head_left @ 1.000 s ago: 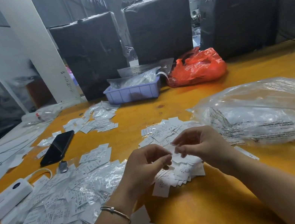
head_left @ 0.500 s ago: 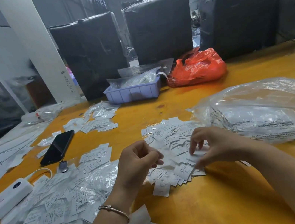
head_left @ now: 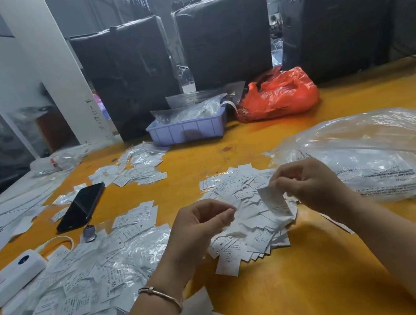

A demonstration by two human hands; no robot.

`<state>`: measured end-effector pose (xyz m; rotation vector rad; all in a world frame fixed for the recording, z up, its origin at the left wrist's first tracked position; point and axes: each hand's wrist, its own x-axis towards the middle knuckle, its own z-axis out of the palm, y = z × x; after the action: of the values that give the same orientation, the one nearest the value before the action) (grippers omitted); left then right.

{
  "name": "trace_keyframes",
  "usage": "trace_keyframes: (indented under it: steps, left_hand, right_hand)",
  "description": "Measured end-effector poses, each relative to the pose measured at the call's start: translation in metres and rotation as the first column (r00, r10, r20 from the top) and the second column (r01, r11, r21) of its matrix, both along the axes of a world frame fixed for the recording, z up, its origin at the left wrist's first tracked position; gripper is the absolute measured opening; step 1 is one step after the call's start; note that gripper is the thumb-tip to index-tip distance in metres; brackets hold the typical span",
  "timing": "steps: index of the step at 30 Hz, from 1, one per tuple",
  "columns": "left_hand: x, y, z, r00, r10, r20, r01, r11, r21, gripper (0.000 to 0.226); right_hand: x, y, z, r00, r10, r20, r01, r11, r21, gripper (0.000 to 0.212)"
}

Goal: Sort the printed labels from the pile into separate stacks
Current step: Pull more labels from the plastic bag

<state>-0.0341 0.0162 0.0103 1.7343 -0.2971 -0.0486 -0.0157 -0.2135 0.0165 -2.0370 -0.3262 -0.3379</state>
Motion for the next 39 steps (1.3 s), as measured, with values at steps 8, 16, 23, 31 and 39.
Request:
trace_keyframes:
  steps: [8,16,23,31,39]
  left_hand:
    - [-0.003,-0.002,0.004,0.971,-0.233,-0.046,0.232,0.972,-0.032,0.011]
    - [-0.002,-0.010,-0.001,1.000,-0.012,0.004,0.013,0.997,-0.073,0.007]
    - [-0.002,-0.009,0.000,0.997,0.025,0.070,-0.018,0.995,-0.096,0.012]
    - [-0.003,-0.008,0.001,0.997,-0.015,0.079,0.026,0.990,-0.137,0.018]
    - [-0.006,-0.010,0.000,0.989,-0.063,0.135,0.061,0.998,0.025,0.014]
  right_hand:
    - [-0.008,0.015,0.001,0.949,0.225,-0.220,-0.131,0.918,0.374,0.027]
    - [-0.016,0.023,0.000,0.972,0.234,-0.038,-0.201,0.899,0.388,0.014]
    - [-0.019,0.024,0.000,0.959,0.277,-0.056,-0.260,0.943,0.210,0.027]
    - [-0.013,0.024,0.000,0.907,0.322,-0.272,-0.168,0.868,0.467,0.042]
    - [-0.011,0.029,-0.007,0.932,0.258,-0.256,-0.082,0.835,0.544,0.012]
